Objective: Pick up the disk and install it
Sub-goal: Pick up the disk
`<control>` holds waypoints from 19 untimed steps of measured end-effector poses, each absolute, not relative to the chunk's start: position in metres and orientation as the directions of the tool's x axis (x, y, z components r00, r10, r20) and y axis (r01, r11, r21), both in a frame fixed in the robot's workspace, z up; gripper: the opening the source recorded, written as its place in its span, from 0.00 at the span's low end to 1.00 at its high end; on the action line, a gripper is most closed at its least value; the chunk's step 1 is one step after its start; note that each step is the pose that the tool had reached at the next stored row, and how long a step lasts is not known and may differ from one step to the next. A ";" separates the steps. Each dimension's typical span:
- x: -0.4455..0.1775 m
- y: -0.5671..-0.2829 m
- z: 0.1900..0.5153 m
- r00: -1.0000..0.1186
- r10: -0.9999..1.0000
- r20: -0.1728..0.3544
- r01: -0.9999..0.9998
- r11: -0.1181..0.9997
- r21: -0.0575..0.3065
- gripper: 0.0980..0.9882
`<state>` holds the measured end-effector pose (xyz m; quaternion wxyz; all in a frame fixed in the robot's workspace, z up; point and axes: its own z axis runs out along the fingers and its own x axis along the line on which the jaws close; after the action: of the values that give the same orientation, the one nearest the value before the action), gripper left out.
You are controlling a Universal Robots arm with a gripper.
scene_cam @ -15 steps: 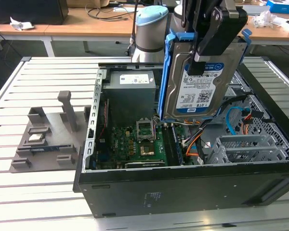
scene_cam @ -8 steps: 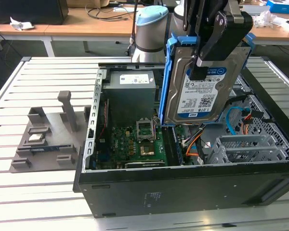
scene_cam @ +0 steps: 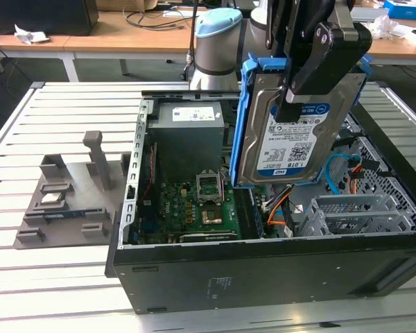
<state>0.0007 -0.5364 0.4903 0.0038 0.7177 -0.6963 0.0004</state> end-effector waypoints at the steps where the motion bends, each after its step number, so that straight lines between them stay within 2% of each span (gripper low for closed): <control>1: 0.001 -0.539 0.490 0.030 -1.000 0.006 -1.000 -0.030 0.005 0.30; 19: 0.001 -0.570 0.489 0.030 -1.000 0.006 -1.000 -0.030 0.005 0.30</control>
<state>0.0007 -0.5702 0.4894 0.0037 0.7177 -0.6963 0.0004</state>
